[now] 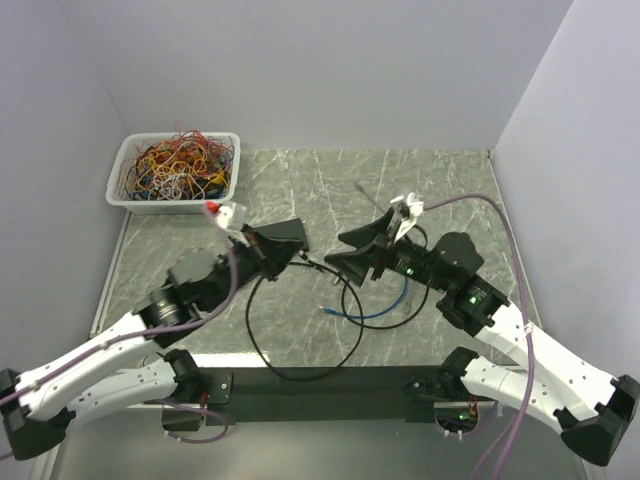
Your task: Insert the plug into the switch port
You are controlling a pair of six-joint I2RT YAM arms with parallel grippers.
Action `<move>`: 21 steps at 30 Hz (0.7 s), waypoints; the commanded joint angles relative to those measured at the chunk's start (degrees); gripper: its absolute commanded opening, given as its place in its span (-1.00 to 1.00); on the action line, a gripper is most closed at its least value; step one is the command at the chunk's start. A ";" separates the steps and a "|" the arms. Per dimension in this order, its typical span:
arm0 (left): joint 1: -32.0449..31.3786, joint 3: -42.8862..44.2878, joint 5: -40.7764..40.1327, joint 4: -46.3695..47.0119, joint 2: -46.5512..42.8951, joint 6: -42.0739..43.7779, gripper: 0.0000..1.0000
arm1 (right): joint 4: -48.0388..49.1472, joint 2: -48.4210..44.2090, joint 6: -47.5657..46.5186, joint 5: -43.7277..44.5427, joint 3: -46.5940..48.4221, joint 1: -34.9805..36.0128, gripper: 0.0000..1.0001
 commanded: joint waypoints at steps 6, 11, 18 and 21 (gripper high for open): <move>0.17 0.92 17.90 3.87 -11.92 10.85 -0.99 | 24.44 5.40 17.19 -33.10 2.24 -7.95 0.24; 0.17 -0.04 20.28 5.71 -13.59 9.80 -0.99 | 26.82 8.91 18.43 -36.96 4.79 -6.02 0.13; 0.17 -1.18 21.68 8.43 -12.19 8.66 -0.99 | 23.31 10.75 15.70 -35.03 6.46 -2.41 0.07; 0.17 -1.36 22.21 9.75 -11.57 8.13 -0.99 | 22.34 11.90 15.44 -34.68 7.34 -2.32 0.02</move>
